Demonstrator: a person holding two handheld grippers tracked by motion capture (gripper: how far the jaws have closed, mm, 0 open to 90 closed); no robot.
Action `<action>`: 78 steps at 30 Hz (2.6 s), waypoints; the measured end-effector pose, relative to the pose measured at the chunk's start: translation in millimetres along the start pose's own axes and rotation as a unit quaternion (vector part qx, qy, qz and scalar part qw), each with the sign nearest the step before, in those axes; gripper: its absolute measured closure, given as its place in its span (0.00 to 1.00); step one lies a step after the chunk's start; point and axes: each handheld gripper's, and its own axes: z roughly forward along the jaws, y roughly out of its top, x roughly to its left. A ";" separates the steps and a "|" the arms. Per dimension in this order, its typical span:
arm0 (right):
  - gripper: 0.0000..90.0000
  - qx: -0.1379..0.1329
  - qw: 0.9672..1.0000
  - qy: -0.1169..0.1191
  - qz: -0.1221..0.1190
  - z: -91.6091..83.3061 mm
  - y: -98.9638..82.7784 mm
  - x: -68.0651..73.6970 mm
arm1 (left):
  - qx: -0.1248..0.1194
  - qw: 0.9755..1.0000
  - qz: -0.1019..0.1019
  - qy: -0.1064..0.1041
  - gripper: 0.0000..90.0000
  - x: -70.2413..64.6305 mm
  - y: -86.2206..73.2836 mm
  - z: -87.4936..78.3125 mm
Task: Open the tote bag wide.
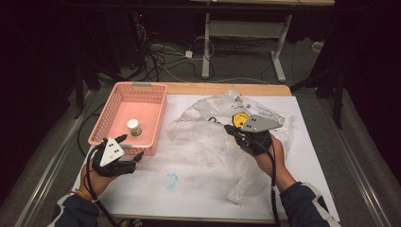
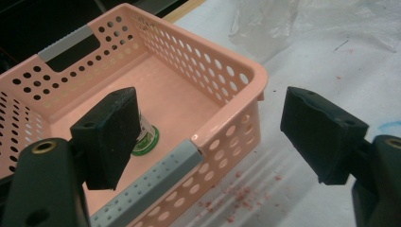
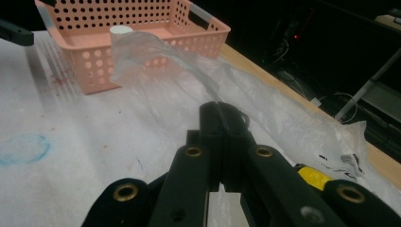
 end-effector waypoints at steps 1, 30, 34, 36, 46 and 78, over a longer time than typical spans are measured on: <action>1.00 -0.006 1.000 -0.004 0.003 -1.9 2.5 -0.5 | 0.000 1.000 0.000 0.002 0.22 0.8 -0.1 0.0; 1.00 -0.014 1.000 -0.009 -0.008 -4.1 5.1 -0.3 | 0.026 0.999 -0.036 0.027 0.22 25.5 1.6 -2.6; 1.00 -0.018 1.000 -0.013 -0.008 -5.1 7.0 -2.8 | 0.045 0.997 -0.043 0.035 0.22 39.2 10.7 0.3; 1.00 -0.022 1.000 -0.016 -0.010 -5.0 9.6 -3.8 | 0.056 0.997 -0.043 0.037 0.22 46.0 15.9 3.8; 1.00 -0.019 1.000 -0.009 -0.016 2.5 16.9 -8.0 | 0.155 0.986 -0.053 0.009 0.20 83.4 40.5 40.5; 1.00 -0.024 1.000 -0.007 -0.006 -1.1 16.6 -15.5 | 0.290 0.953 -0.059 -0.061 0.53 117.2 37.7 130.6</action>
